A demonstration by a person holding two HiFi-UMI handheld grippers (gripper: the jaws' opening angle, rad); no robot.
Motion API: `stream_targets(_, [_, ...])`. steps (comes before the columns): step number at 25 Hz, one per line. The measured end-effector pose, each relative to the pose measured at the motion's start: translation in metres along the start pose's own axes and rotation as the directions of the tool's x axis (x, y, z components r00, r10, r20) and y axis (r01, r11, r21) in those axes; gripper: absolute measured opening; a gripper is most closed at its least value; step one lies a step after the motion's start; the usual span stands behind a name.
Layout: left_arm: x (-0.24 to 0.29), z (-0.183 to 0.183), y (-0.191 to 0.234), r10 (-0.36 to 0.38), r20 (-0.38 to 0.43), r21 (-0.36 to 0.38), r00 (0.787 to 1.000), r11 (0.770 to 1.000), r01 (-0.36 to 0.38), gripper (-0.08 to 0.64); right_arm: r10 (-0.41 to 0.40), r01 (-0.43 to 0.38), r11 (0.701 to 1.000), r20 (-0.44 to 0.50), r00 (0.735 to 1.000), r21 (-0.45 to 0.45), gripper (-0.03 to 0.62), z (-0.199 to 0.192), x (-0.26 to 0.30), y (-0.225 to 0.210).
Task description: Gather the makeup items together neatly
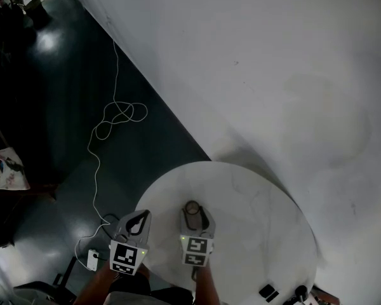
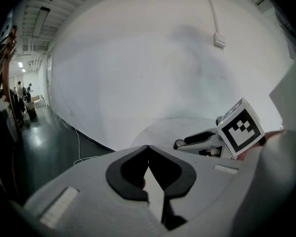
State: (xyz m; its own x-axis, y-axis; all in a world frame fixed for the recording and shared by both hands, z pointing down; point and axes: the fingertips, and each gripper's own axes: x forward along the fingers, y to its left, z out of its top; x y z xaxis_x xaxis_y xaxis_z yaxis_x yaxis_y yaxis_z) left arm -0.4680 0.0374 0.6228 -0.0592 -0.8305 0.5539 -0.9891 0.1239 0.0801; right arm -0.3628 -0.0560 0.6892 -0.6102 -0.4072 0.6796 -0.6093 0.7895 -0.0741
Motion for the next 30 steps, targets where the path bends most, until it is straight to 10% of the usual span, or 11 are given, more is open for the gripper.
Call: stream_targets(30, [-0.013,0.060,-0.052,-0.081,0.084,0.093,0.993,0.993,0.073,0.009,-0.102,0.096,0.993,0.094,0.990,0.067,0.212,0.026,-0.075,-0.039])
